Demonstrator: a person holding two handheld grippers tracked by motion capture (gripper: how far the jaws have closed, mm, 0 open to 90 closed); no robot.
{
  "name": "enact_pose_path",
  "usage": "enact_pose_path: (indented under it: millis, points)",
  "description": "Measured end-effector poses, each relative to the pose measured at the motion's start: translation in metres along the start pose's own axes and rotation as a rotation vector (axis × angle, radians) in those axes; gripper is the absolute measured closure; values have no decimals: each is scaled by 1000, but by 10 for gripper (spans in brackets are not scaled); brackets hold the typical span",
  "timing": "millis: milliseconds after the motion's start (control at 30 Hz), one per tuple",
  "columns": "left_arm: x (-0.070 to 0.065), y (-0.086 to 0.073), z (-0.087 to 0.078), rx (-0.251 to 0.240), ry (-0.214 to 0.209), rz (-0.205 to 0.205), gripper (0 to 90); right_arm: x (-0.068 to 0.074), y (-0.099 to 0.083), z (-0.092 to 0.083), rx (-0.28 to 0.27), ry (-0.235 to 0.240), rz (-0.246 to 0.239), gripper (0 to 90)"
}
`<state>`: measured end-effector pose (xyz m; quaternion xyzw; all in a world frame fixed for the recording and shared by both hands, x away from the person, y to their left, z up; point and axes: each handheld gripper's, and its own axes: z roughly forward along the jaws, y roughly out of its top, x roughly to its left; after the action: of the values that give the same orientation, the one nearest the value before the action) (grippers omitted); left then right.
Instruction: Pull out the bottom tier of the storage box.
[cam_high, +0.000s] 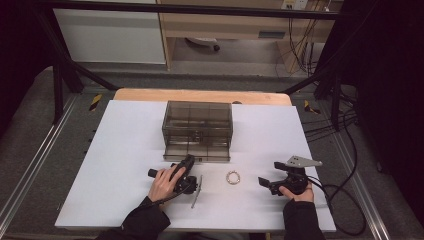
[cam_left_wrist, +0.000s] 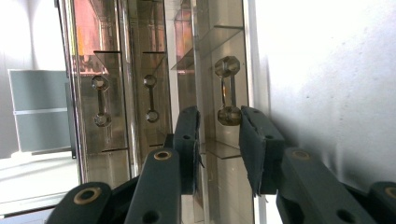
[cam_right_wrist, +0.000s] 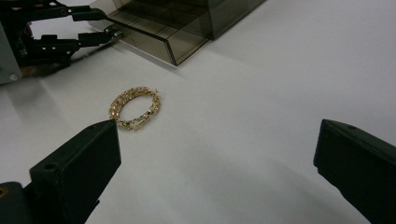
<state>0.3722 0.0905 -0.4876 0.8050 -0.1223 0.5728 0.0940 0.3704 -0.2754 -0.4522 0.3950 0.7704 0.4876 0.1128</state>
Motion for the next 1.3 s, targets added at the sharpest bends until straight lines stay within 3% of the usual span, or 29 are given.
enact_pose_path:
  millis: [1300]
  points:
    - [-3,1,-9,-10,-5,1,684,0,0,0,1,0,-2,10]
